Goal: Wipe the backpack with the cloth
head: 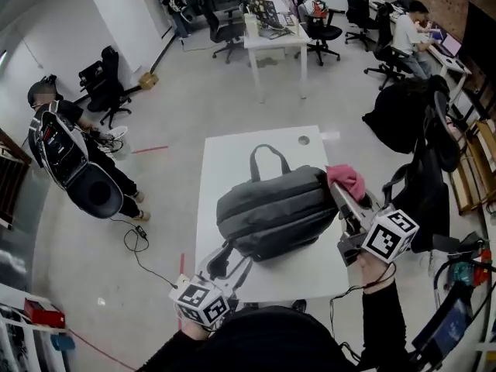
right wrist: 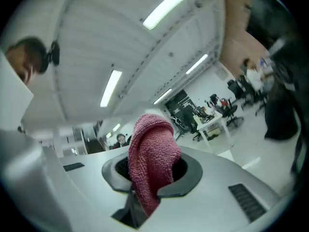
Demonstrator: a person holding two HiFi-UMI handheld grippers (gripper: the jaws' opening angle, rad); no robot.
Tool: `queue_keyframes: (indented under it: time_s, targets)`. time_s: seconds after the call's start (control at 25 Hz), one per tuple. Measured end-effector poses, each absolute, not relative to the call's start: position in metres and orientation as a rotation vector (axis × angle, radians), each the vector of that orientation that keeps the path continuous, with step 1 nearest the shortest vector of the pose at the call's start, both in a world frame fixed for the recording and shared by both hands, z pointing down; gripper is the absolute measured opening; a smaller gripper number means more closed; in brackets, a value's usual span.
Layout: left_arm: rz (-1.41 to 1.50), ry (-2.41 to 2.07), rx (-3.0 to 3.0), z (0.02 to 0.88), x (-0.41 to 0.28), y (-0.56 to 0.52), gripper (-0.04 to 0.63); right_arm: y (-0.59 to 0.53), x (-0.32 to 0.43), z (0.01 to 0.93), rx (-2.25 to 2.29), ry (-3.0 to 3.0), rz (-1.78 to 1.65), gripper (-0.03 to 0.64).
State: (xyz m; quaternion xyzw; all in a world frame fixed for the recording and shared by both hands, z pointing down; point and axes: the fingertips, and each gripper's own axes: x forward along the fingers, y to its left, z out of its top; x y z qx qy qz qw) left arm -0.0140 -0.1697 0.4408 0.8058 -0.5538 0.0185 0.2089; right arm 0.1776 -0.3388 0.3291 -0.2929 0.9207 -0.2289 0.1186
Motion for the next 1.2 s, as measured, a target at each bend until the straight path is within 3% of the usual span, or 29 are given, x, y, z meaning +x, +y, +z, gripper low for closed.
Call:
queue_keyframes:
  time_s: [0.12,0.28,0.4,0.6,0.8,0.92,1.04,1.2]
  targets:
    - [0.089,-1.499,2.316,0.438,-0.018,-0.170,0.256,-0.313,0.147,0.309,-0.983,2.939,-0.290,0.089]
    - [0.117,-1.428,2.410,0.432,-0.018,-0.173,0.256,-0.327,0.156,0.306,-1.303,2.922,-0.245,0.089]
    - [0.102,-1.354,2.456,0.429,-0.024,-0.167,0.256,-0.309,0.116,0.306,-1.370,2.992,-0.116,0.089]
    - [0.059,-1.258,2.505,0.433,-0.036,-0.169,0.256,-0.221,-0.043,0.318,-0.787,3.319,0.074,0.089]
    - [0.030,-1.192,2.538,0.430,-0.048,-0.169,0.256,-0.141,-0.133,0.280,-0.165,3.217,-0.205,0.089]
    - [0.051,-1.161,2.555,0.431,-0.050,-0.167,0.256,-0.188,-0.107,0.289,-0.472,3.228,-0.197,0.089]
    - [0.069,-1.142,2.566,0.432,-0.053,-0.164,0.256,-0.285,-0.015,0.309,-1.177,3.173,-0.046,0.089]
    - [0.065,-1.145,2.573,0.429,-0.062,-0.158,0.256,-0.345,0.113,0.300,-1.808,2.789,-0.145,0.089]
